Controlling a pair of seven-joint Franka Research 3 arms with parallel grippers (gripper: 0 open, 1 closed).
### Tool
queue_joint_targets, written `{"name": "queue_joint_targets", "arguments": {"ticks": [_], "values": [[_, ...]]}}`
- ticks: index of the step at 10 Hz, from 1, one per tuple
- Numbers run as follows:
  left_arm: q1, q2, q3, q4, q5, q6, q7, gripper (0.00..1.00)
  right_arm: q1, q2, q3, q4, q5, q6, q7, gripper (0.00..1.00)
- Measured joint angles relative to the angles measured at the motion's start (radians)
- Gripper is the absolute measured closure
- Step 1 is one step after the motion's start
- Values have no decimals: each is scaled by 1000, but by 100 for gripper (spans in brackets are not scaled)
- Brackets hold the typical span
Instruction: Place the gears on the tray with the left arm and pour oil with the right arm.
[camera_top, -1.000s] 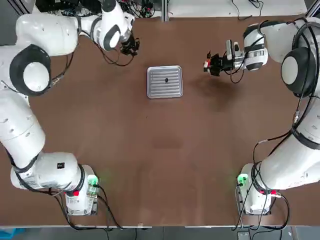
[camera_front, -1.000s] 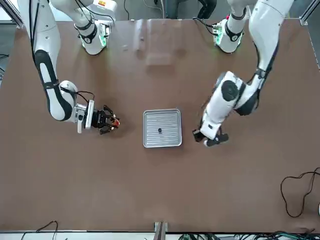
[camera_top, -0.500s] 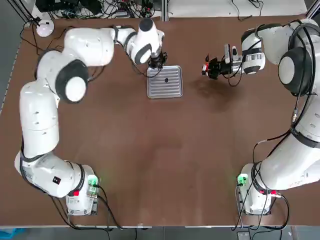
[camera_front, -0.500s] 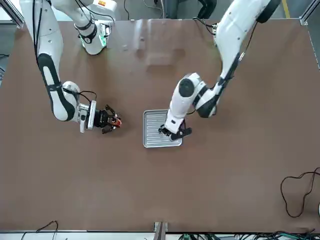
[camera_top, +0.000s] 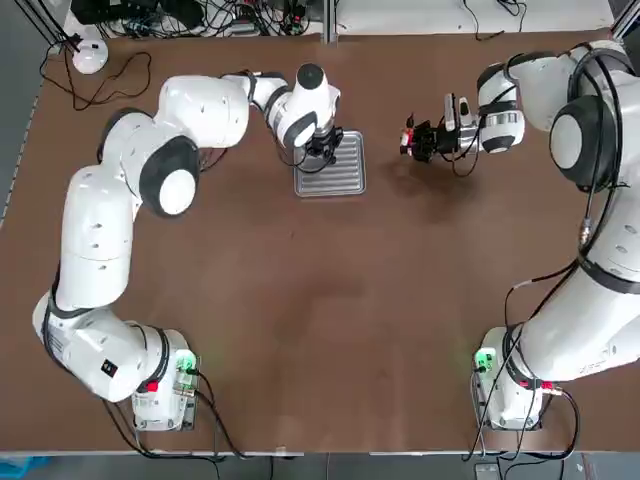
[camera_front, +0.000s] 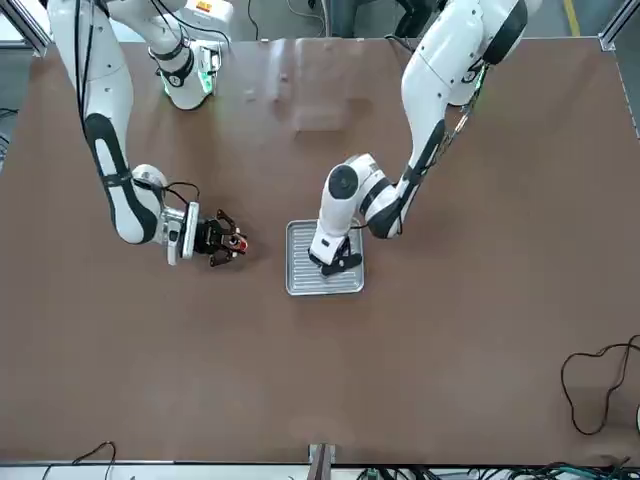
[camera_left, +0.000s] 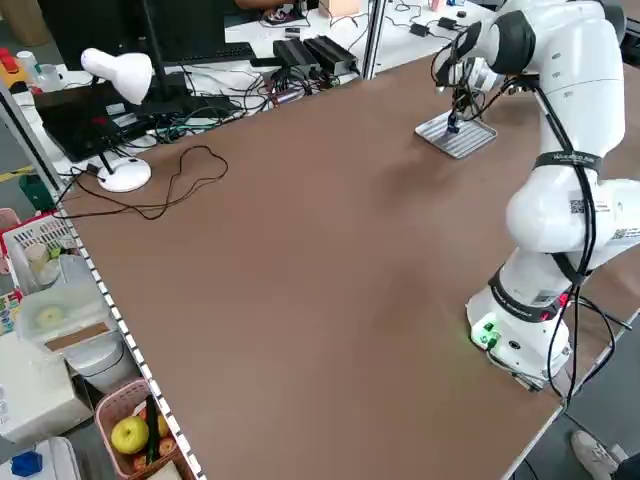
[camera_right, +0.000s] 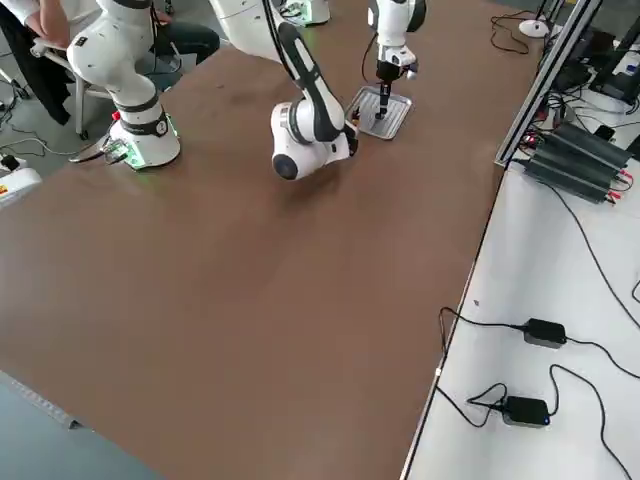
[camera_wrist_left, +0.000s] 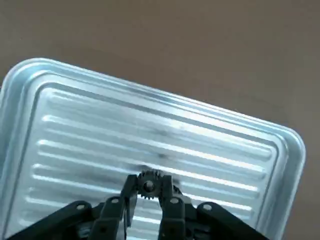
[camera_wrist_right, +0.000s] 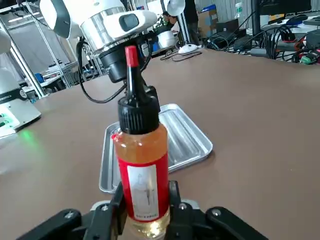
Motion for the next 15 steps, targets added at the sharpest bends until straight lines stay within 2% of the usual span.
{"name": "queue_joint_targets", "arguments": {"ticks": [1,4,5,7,10,13,15], "values": [[0,0,0,0,0,-3,0,74,7,0,0,0,10,0,0,63],[0,0,0,2,0,-9,0,31,30,0,1,0,35,0,0,63],[1,-3,0,8,0,-32,-1,23,32,0,1,0,42,0,0,63],[26,-51,0,34,0,-117,-1,20,36,0,1,0,47,0,0,63],[146,-227,-1,43,0,-275,7,15,89,1,2,-1,136,0,0,63],[310,-365,-5,43,-23,-412,133,4,225,3,4,-1,329,64,0,63],[451,-451,-8,44,-109,-493,355,1,335,4,7,1,490,125,0,64]]}}
